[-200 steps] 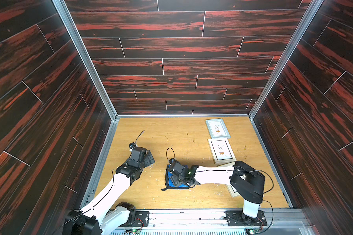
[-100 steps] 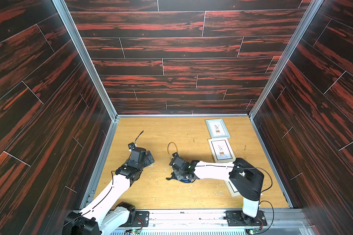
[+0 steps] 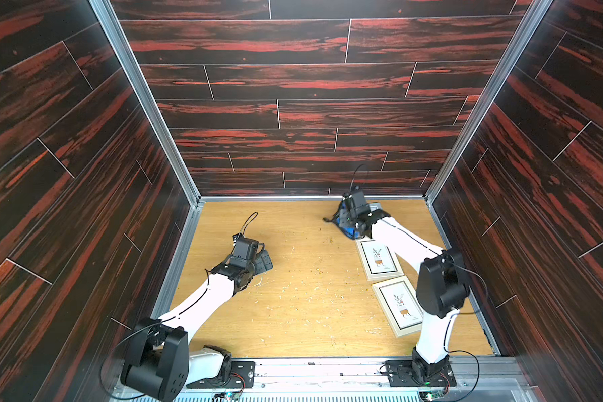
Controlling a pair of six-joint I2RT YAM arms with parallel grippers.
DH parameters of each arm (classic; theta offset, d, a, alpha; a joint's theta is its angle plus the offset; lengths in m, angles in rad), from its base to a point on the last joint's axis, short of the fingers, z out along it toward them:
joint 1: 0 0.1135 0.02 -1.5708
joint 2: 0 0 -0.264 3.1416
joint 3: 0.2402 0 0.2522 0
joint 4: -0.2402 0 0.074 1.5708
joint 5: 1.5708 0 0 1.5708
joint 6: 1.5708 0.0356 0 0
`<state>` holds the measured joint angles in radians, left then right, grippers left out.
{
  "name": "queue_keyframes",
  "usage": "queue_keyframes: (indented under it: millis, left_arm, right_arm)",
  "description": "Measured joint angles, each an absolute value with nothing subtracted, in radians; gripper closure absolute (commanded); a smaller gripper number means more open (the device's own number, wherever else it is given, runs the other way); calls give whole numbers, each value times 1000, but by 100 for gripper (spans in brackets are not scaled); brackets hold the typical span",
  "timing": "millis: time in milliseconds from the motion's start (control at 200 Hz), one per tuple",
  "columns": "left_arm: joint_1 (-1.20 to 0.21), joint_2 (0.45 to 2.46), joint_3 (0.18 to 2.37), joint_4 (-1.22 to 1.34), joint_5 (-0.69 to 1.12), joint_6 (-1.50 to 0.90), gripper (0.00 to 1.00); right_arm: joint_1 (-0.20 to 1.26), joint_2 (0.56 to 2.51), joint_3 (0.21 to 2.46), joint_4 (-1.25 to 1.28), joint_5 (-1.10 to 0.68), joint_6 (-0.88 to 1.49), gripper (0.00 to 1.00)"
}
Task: Wipe the picture frame with a cloth
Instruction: Pick up the cleaning item at the center of the board, then move the picture frame to the center of the board.
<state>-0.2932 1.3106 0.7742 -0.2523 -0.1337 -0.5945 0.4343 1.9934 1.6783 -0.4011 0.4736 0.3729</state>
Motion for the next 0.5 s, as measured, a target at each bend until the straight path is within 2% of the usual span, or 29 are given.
queue_keyframes:
  millis: [210,391,496]
  left_arm:
    - [-293,1339,775,-243,-111,-587,0]
    - [-293,1349,778,-232,-105,-583,0]
    - [-293,1371,787,-231,-105,-584,0]
  right_arm:
    - [287,2247,1885,-488,473,397,100]
    - [244,2436,2041,-581,463,411,100]
    - [243,2468,2106,-596,431,411,100]
